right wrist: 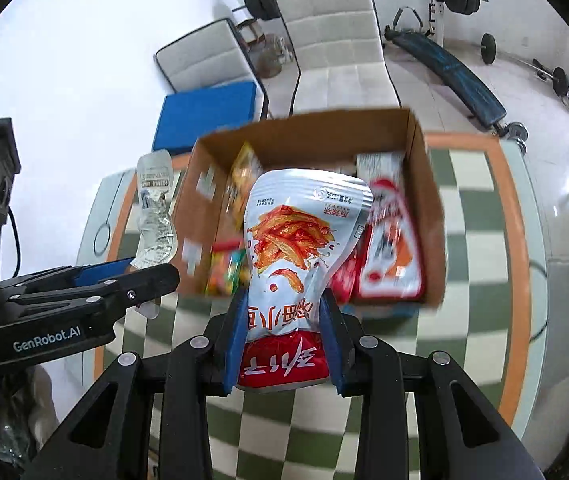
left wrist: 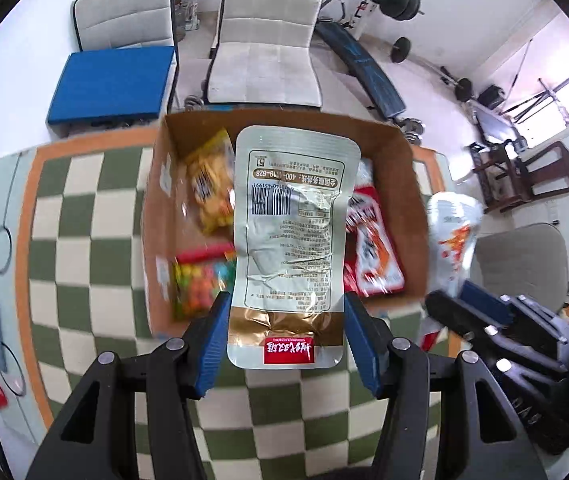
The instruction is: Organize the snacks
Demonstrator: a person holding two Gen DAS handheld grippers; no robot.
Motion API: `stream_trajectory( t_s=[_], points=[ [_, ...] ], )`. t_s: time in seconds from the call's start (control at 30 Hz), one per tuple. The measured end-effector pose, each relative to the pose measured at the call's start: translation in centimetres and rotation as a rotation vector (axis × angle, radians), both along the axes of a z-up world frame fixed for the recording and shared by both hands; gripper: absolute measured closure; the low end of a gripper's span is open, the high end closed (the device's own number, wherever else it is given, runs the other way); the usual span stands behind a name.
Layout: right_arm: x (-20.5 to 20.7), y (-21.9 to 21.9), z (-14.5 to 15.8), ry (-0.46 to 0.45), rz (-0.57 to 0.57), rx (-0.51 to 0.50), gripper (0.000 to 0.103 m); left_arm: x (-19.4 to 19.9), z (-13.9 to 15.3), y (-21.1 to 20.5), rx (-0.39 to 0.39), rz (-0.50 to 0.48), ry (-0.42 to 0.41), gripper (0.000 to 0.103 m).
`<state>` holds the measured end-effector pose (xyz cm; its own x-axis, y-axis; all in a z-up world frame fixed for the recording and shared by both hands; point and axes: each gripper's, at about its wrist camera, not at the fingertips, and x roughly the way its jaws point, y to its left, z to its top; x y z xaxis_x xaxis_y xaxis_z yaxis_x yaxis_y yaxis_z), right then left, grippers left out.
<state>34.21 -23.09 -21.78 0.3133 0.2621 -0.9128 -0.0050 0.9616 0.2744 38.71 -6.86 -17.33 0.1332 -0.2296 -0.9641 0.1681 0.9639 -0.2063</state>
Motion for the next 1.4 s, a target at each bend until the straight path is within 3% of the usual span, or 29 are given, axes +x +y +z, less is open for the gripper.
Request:
stream_trajectory(
  t_s=[0.3,0.4,0.47,0.63,0.7,0.77,0.93,1.03,1.4],
  points=[
    [11.9,-0.8,-4.1,0.077,0.024,-0.005,0.065,7.3,-5.3,2.7,0.085,0.083,0.135,0.05],
    [14.8,-0.7,-6.2,0.125,0.031,-0.028,0.063,8.3,-6.9,3.2,0.122,0.109,0.173,0.05],
    [16.5,-0.6,-7.5,0.151,0.04,-0.053,0.056,8.9,-7.7,3.2,0.159,0.119,0.184,0.05],
    [18.7,-0.7,-9.4,0.162,0.047,-0.101,0.051,9.7,-9.7,3.0,0.145,0.142,0.208,0.05],
    [18.9,-1.0,-9.8,0.175,0.035,-0.081,0.044,9.7,-10.0,3.0,0.129,0.154,0.215,0.035],
    [18.9,-1.3,-10.0,0.183,0.025,-0.075,0.019,9.6,-10.1,2.8,0.113,0.16,0.213,0.019],
    [18.0,-2.3,-10.3,0.187,0.001,-0.089,0.015,9.1,-9.8,2.1,0.097,0.162,0.193,0.017],
    [16.8,-2.7,-10.3,0.187,-0.004,-0.094,0.009,8.6,-9.4,1.9,0.076,0.161,0.179,0.01],
    [11.0,-3.2,-8.8,0.16,-0.022,-0.166,0.006,4.6,-6.4,0.0,0.1,0.117,0.074,0.01]
  ],
)
